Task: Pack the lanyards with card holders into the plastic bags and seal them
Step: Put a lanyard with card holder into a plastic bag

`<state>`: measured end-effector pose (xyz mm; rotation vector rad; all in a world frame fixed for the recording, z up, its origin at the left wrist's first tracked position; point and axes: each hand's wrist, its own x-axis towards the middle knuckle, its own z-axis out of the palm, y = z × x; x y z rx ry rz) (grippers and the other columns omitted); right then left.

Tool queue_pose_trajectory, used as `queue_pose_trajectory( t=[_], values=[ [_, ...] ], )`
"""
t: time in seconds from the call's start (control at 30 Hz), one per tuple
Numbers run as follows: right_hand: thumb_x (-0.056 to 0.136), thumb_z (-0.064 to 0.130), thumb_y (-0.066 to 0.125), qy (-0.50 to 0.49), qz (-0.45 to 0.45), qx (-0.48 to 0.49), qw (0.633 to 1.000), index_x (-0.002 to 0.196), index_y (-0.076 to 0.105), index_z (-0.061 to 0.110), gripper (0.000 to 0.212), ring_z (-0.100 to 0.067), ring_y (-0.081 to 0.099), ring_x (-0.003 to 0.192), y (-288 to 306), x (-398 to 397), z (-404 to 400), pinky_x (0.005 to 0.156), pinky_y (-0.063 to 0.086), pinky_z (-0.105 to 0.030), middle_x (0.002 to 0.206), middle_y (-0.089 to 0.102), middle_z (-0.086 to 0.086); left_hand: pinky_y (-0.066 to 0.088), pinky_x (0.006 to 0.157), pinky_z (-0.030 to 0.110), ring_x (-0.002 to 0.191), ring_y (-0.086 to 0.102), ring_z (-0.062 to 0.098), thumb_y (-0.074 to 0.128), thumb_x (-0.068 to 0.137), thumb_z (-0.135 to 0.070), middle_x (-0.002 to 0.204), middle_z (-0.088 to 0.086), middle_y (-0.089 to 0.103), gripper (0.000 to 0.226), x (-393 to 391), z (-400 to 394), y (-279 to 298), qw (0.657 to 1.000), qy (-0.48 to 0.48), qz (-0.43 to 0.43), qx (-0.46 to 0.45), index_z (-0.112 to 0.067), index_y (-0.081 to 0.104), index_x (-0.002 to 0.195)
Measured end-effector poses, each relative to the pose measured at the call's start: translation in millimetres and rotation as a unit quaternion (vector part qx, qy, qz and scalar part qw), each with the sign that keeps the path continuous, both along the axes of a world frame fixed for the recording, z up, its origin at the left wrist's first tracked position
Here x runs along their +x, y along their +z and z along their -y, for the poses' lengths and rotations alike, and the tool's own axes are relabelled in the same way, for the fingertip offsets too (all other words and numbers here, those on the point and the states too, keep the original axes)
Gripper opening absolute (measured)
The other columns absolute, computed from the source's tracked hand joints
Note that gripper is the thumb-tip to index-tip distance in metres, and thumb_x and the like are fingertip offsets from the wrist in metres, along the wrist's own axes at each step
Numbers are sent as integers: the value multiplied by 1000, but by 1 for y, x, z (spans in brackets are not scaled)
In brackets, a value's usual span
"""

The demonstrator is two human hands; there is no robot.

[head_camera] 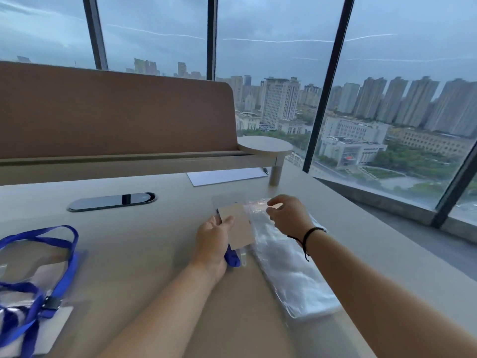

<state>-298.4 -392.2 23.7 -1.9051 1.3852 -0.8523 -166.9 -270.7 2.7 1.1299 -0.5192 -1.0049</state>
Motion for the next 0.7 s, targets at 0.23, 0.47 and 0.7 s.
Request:
queue_pose_trajectory(
  t=[0.23,0.47,0.7],
  values=[
    [88,5,43,42,-203,-51,977,128,57,34,51,-30,57,112,-7,5,62,95,49,-38,126,61,-7,47,41,26,71,65,26,51,101,-12,91,15,71,22,6,12,-8,999,-12,6,-30,-14,70,110],
    [90,26,58,52,-271,-74,958,109,63,36,21,-25,57,110,-13,8,82,88,46,-34,120,62,-6,57,52,33,72,67,21,51,101,-10,92,12,72,18,5,16,-13,999,-30,7,-32,-12,67,110],
    [88,25,58,26,-227,-128,965,75,58,39,19,-21,61,89,-10,7,77,77,53,-34,99,67,-1,56,54,33,76,67,22,52,101,-13,98,14,70,18,8,18,-13,999,-21,-3,-25,-10,63,115]
  ],
)
